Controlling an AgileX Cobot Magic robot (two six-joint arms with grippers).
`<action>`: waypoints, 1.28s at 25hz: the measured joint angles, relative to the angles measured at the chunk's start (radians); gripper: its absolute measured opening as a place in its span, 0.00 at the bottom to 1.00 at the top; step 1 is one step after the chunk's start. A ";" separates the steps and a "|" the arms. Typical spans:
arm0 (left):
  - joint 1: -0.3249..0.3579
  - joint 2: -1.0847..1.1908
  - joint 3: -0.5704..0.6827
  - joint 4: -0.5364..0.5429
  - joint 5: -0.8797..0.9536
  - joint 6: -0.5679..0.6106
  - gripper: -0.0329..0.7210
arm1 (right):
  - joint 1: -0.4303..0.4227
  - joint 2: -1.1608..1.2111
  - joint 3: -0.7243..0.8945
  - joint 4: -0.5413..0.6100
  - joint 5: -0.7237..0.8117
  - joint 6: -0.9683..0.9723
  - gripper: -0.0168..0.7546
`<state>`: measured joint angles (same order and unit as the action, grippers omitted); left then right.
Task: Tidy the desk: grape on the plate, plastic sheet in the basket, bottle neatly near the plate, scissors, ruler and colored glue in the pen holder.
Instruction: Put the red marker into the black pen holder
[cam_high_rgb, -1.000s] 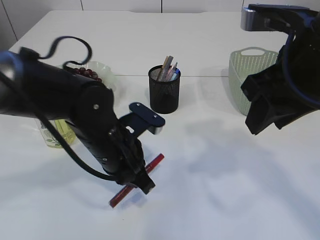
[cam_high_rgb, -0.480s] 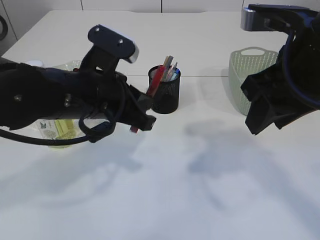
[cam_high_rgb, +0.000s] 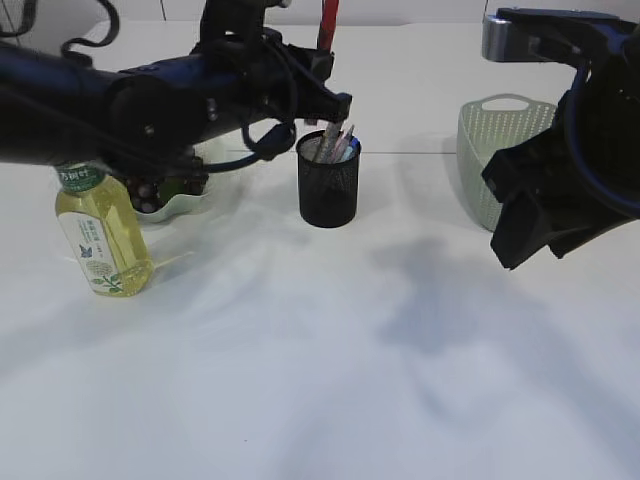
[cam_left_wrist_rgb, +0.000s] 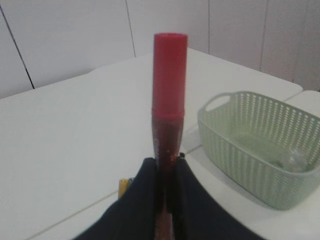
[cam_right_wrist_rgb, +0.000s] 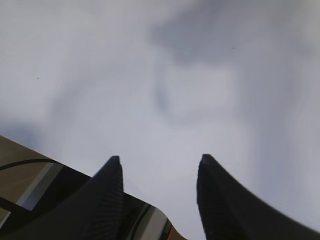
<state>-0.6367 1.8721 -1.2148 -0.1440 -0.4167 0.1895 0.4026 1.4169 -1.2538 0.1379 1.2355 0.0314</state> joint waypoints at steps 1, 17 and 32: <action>0.009 0.035 -0.044 -0.004 -0.003 0.000 0.08 | 0.000 0.000 0.000 0.000 0.000 0.000 0.52; 0.067 0.330 -0.306 -0.030 0.036 -0.027 0.08 | 0.000 0.000 0.000 -0.016 0.000 0.000 0.52; 0.096 0.358 -0.320 -0.041 0.036 -0.061 0.08 | 0.000 0.000 0.000 -0.024 -0.015 0.000 0.52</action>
<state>-0.5408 2.2304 -1.5348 -0.1845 -0.3808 0.1288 0.4026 1.4169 -1.2538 0.1136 1.2208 0.0314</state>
